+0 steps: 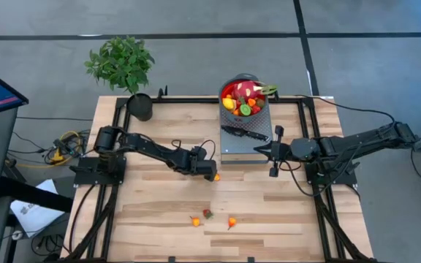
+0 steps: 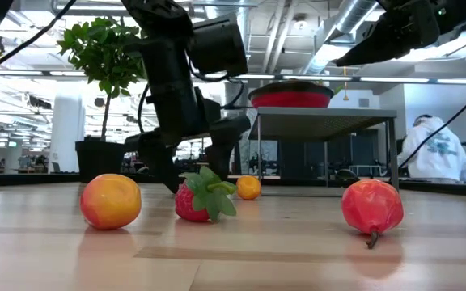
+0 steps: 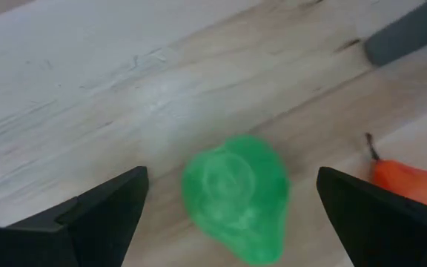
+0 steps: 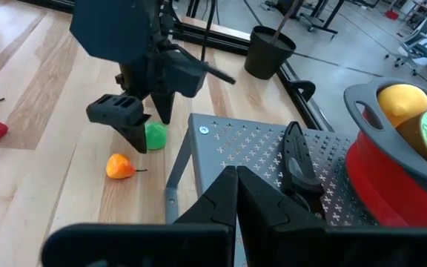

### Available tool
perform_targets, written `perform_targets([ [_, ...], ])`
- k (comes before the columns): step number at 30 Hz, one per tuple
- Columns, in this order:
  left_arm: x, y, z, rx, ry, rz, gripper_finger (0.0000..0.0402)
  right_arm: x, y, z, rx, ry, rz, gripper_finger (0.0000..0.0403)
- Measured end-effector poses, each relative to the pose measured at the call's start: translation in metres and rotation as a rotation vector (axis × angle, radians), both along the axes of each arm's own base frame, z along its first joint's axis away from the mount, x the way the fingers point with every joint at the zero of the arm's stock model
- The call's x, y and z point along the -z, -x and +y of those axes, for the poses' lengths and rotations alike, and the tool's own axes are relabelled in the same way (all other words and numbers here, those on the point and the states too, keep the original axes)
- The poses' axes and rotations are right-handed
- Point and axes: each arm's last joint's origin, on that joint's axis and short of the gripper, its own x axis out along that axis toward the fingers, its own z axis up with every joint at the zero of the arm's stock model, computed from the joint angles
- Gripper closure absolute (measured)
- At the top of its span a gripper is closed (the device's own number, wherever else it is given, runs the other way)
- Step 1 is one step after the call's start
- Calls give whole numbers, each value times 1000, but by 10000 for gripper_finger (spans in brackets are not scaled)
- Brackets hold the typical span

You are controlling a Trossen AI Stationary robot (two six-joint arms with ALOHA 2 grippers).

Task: Pick & Place Fruit
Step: Put the green pear into the red colander on the shelf

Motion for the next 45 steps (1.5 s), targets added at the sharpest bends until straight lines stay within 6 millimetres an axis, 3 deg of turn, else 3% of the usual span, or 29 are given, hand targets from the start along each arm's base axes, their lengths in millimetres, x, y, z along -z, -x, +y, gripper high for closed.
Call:
perform_targets([
  [13, 5, -1, -1, 3, 8, 16, 25, 0, 0, 0, 6, -14, -6, 403],
  [32, 6, -1, -1, -24, 22, 8, 188, 0, 0, 0, 10, -24, -9, 403],
  [45, 7, -1, -1, -22, 29, 5, 162, 0, 0, 0, 10, -24, -9, 403],
])
